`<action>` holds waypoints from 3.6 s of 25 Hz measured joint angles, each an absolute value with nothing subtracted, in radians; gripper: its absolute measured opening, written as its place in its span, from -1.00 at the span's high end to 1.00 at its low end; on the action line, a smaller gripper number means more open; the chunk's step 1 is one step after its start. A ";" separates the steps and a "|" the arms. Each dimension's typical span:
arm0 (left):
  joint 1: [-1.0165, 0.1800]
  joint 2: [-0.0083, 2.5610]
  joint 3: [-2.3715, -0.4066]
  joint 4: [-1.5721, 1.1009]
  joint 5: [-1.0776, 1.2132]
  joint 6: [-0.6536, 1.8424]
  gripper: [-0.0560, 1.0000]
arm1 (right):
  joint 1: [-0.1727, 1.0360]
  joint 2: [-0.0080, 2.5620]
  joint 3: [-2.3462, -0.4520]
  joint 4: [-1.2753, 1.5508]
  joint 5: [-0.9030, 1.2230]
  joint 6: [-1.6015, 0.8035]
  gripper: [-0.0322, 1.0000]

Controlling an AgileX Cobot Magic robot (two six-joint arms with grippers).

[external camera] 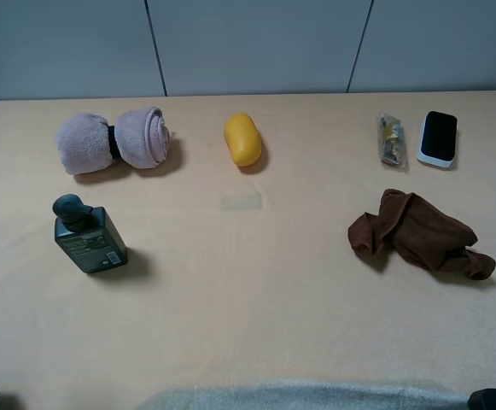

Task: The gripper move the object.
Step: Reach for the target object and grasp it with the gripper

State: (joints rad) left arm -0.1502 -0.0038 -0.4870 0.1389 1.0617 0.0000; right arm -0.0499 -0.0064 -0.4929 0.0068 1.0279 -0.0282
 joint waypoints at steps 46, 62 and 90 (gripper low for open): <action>-0.150 -0.004 -0.487 0.139 1.062 0.000 -0.88 | -0.050 0.444 -0.669 0.074 1.027 -0.084 -0.40; -0.150 -0.004 -0.487 0.139 1.062 0.000 -0.88 | -0.004 0.770 -0.895 0.173 1.071 -0.149 -0.40; -0.150 -0.004 -0.487 0.139 1.062 0.000 -0.88 | 0.482 1.399 -1.360 0.076 1.076 -0.058 -0.40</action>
